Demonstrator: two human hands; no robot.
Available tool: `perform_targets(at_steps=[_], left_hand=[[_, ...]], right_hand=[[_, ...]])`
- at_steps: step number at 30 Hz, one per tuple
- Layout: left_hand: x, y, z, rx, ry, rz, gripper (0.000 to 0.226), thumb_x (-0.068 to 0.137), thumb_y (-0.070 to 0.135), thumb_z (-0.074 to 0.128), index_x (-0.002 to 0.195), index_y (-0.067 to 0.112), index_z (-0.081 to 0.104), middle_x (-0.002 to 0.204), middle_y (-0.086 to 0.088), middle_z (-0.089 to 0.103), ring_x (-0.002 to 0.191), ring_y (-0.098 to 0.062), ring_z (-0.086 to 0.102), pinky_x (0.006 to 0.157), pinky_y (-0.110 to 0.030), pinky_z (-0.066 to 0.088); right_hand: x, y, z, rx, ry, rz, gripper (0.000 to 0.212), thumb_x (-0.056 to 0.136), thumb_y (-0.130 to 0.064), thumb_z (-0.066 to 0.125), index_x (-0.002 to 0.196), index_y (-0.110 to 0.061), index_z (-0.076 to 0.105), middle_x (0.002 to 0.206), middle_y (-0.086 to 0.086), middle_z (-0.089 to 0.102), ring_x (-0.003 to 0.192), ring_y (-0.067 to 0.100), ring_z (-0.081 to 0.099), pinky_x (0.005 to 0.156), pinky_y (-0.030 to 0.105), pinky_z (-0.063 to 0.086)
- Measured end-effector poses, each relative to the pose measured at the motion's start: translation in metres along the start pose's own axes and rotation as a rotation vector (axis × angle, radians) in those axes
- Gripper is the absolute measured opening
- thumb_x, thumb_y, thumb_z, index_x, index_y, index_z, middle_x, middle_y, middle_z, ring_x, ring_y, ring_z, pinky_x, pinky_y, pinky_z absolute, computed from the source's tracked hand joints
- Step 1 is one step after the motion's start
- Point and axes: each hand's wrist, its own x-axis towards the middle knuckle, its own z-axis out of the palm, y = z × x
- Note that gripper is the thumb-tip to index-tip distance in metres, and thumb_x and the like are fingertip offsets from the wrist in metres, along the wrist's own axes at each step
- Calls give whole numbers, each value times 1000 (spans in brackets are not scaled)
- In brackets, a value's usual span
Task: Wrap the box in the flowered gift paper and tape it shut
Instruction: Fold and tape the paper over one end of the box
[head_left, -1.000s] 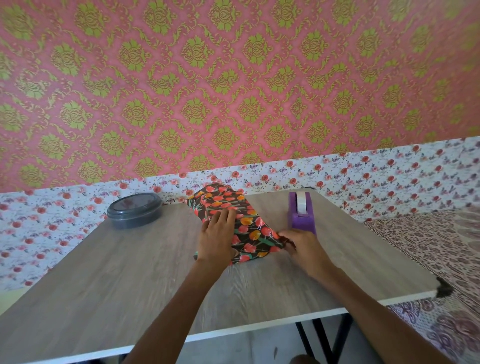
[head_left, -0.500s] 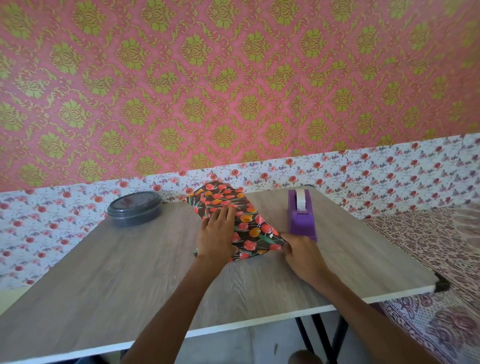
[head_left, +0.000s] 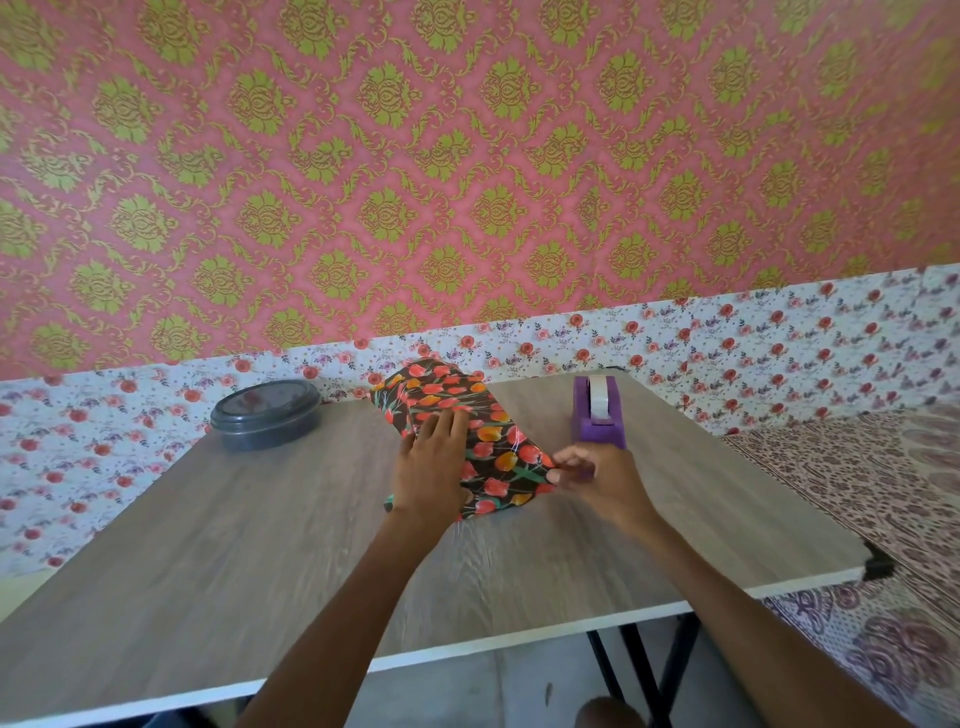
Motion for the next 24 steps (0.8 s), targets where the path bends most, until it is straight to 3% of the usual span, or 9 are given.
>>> perform_targets(at_steps=[3, 7, 11, 14, 17, 18, 20, 22, 24], left_hand=[[1, 0, -1, -5, -4, 0, 97, 72, 36, 85, 144, 21, 20, 153, 2, 29, 144, -22, 26, 118, -45, 27], [0, -1, -1, -3, -5, 4, 97, 73, 39, 84, 143, 21, 20, 153, 3, 28, 144, -22, 26, 117, -44, 26], [-1, -1, -1, -4, 4, 1, 98, 72, 39, 84, 144, 21, 19, 151, 4, 29, 143, -21, 26, 116, -42, 27], [-1, 0, 0, -4, 18, -2, 99, 73, 38, 84, 145, 20, 20, 151, 4, 30, 142, -20, 27, 115, -41, 28], [0, 2, -2, 2, 6, -11, 99, 73, 35, 84, 146, 19, 19, 151, 4, 29, 142, -21, 27, 116, -42, 28], [0, 3, -3, 7, 3, -15, 98, 73, 34, 84, 145, 19, 19, 151, 4, 29, 142, -21, 27, 115, -43, 28], [1, 6, -5, 19, 4, -23, 96, 73, 29, 85, 144, 19, 21, 150, 4, 30, 141, -21, 28, 114, -43, 30], [2, 6, -4, 21, 5, -26, 96, 72, 26, 85, 143, 19, 21, 150, 4, 30, 140, -21, 29, 113, -43, 32], [3, 6, -3, 18, 9, -21, 97, 73, 26, 85, 145, 19, 19, 151, 4, 29, 140, -21, 28, 114, -43, 32]], right_hand=[[4, 2, 3, -40, 72, 17, 13, 75, -12, 84, 86, -10, 78, 76, 0, 74, 64, -3, 64, 61, 7, 43], [6, -3, 3, -131, 63, 20, 10, 76, -17, 83, 84, -16, 76, 70, -12, 69, 64, -7, 63, 60, 7, 44], [15, -9, -8, -528, -101, -22, 18, 84, -6, 69, 90, -22, 76, 82, -7, 72, 79, 7, 67, 71, 22, 51], [26, -15, -25, -497, 49, 29, 24, 85, -3, 62, 88, -23, 76, 85, -8, 74, 80, 10, 68, 76, 30, 57], [38, -23, -42, -524, 341, 71, 19, 91, -8, 55, 86, -16, 71, 85, -1, 70, 79, 20, 65, 65, 30, 52], [42, -21, -47, -574, 384, 135, 19, 94, -13, 52, 84, -15, 68, 84, 2, 67, 79, 22, 63, 63, 30, 49], [52, -11, -55, -586, 307, 343, 31, 98, -27, 48, 75, -11, 60, 75, 6, 60, 72, 24, 59, 59, 29, 45], [62, -6, -60, -321, 158, 582, 38, 98, -32, 52, 68, -11, 51, 61, 4, 49, 54, 18, 46, 50, 26, 35], [71, -8, -66, 23, 91, 783, 27, 94, -26, 62, 75, -9, 55, 57, 2, 41, 46, 12, 33, 45, 23, 25]])
